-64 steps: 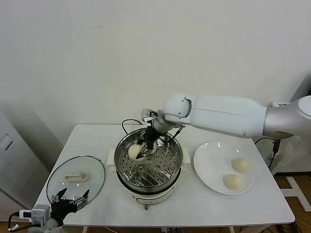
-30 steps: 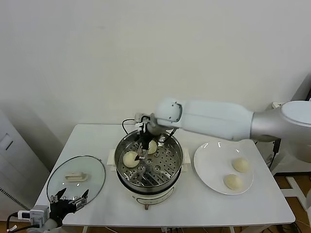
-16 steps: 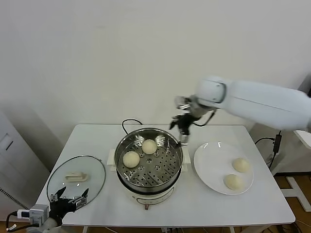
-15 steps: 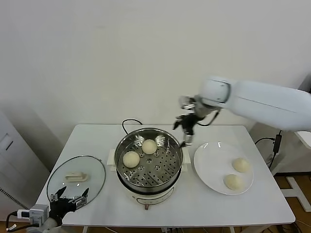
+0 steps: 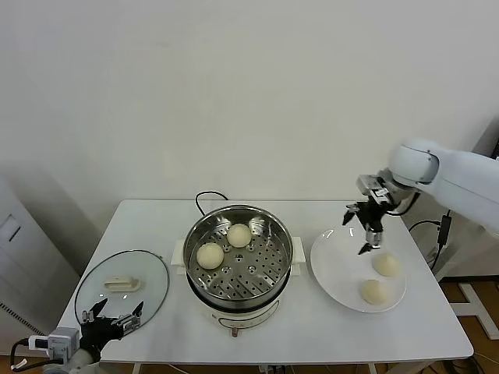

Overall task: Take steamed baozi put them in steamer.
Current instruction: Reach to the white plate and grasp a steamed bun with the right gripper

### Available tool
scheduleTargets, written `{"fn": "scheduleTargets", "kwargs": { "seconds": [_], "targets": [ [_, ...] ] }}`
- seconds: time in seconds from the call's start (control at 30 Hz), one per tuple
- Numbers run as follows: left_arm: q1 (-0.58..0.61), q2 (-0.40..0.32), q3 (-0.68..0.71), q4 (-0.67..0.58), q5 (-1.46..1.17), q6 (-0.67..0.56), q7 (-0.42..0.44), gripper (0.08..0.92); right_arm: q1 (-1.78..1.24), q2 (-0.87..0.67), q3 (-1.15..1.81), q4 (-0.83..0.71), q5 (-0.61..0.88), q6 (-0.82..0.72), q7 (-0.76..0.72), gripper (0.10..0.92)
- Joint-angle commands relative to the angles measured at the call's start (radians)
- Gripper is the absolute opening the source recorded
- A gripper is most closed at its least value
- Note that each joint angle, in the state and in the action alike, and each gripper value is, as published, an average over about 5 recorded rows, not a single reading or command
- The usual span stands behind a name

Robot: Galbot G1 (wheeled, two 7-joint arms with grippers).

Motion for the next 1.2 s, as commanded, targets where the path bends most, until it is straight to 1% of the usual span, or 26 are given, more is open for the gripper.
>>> {"fn": "scheduleTargets", "kwargs": {
  "seconds": [0.03, 0.23, 0.47, 0.63, 1.2],
  "targets": [
    [0.0, 0.001, -0.001, 0.001, 0.0, 0.002, 0.0, 0.823, -0.196, -0.063, 0.14, -0.079, -0.162, 0.112, -0.051, 0.823],
    [-0.001, 0.001, 0.0, 0.004, 0.0, 0.002, 0.0, 0.823, -0.322, -0.041, 0.225, -0.115, -0.208, 0.141, -0.047, 0.823],
    [-0.005, -0.002, 0.007, 0.011, 0.003, 0.003, 0.001, 0.823, -0.404, -0.017, 0.285, -0.144, -0.256, 0.157, -0.043, 0.823],
    [-0.006, -0.005, 0.011, 0.013, 0.005, 0.004, 0.001, 0.823, -0.439, 0.004, 0.317, -0.166, -0.301, 0.176, -0.042, 0.823],
    [-0.013, -0.004, 0.013, 0.009, 0.008, 0.015, 0.001, 0.823, -0.551, 0.052, 0.417, -0.208, -0.387, 0.182, -0.043, 0.817]
  ]
}}
